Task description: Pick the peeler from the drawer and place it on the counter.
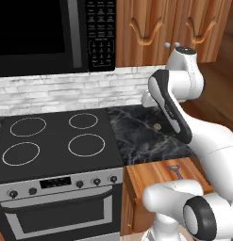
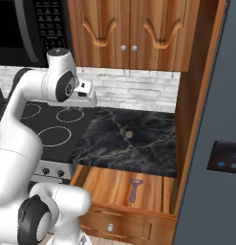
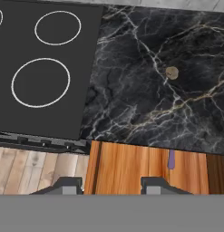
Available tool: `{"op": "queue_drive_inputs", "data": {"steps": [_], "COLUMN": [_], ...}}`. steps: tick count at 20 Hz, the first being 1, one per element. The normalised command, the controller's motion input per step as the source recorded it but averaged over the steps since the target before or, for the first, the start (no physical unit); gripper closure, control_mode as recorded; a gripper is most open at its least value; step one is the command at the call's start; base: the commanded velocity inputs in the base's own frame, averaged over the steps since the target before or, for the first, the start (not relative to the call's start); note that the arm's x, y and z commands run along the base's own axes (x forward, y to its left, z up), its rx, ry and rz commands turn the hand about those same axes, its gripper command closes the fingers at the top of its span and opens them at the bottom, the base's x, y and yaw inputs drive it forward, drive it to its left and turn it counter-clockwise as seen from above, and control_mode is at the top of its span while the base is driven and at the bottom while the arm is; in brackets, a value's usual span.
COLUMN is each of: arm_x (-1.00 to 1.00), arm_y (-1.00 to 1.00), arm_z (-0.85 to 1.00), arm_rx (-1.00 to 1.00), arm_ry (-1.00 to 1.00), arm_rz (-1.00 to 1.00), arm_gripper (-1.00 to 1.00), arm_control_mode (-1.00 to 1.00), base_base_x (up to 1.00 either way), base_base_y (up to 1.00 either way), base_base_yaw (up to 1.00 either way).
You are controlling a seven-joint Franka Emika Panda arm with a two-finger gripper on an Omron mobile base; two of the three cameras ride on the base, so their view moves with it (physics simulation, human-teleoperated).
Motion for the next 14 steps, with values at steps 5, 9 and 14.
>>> {"op": "queue_drive_inputs", "data": {"steps": [5,9,14], "arm_x": [0.00,0.00,0.00], "arm_y": [0.00,0.00,0.00], "arm_z": [0.00,0.00,0.00], "arm_rx": [0.00,0.00,0.00], "arm_ry": [0.00,0.00,0.00], "arm_rz": [0.00,0.00,0.00], "arm_gripper": [-1.00,-1.00,-1.00], "arm_control_mode": [1.00,1.00,1.00], "base_base_x": [0.00,0.00,-0.01], "base_base_y": [0.01,0.41,0.67], "base_base_yaw": [0.00,-0.19,-0.38]}}
